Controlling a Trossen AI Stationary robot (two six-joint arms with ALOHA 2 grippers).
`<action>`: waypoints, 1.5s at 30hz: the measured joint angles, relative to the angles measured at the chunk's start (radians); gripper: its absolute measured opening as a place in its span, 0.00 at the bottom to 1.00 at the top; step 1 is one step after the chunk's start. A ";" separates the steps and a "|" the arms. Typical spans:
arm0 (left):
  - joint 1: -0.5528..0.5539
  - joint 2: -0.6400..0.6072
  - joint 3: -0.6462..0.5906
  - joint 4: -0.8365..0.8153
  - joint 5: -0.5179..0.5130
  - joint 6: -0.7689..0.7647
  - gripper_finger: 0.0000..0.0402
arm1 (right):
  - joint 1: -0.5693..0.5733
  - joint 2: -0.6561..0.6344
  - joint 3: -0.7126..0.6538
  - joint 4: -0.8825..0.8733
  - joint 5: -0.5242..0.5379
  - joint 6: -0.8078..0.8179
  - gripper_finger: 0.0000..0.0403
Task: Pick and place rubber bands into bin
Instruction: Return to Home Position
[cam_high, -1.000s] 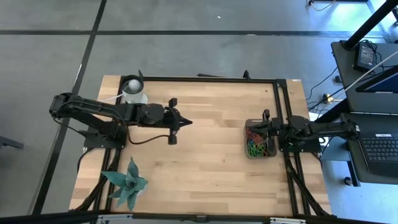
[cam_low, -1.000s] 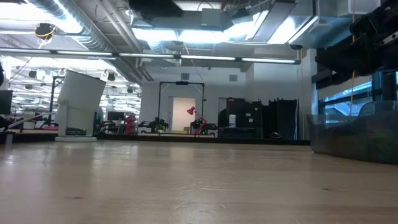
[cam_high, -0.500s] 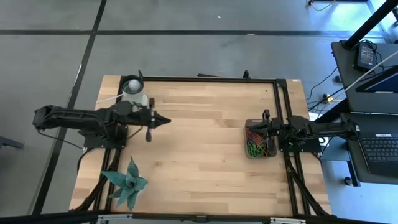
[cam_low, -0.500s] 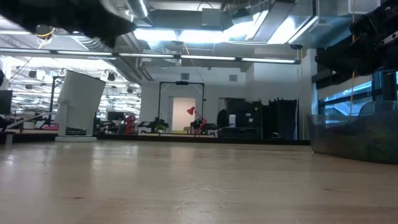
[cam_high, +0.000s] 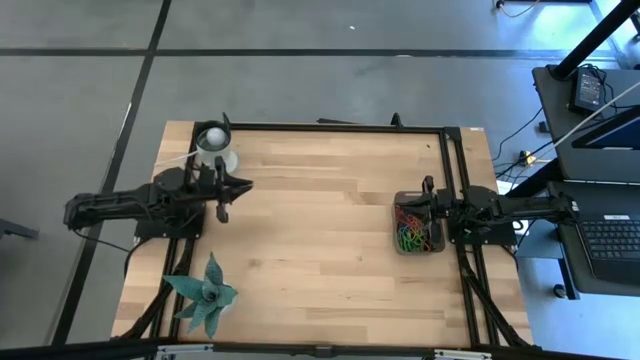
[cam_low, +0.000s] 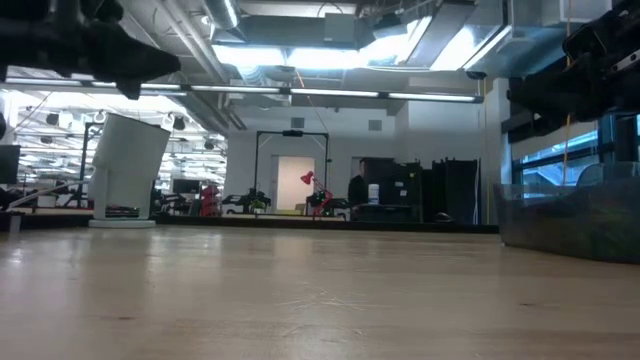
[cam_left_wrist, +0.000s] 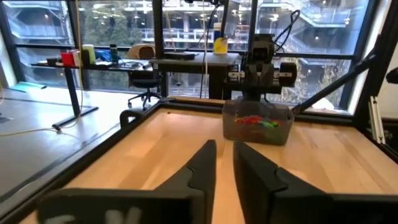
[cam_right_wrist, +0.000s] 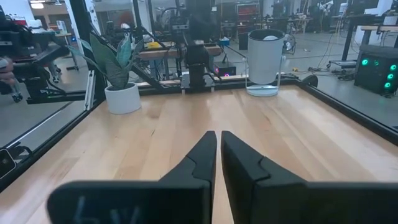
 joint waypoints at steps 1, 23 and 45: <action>0.000 -0.025 0.000 -0.029 0.000 0.001 0.14 | 0.000 0.000 0.000 0.000 0.000 0.001 0.07; -0.015 -0.180 -0.127 -0.027 0.153 0.035 0.25 | 0.000 0.001 0.000 0.000 0.000 -0.001 0.07; -0.026 -0.167 -0.163 0.000 0.053 -0.026 0.22 | 0.000 0.000 0.000 0.000 0.000 -0.001 0.07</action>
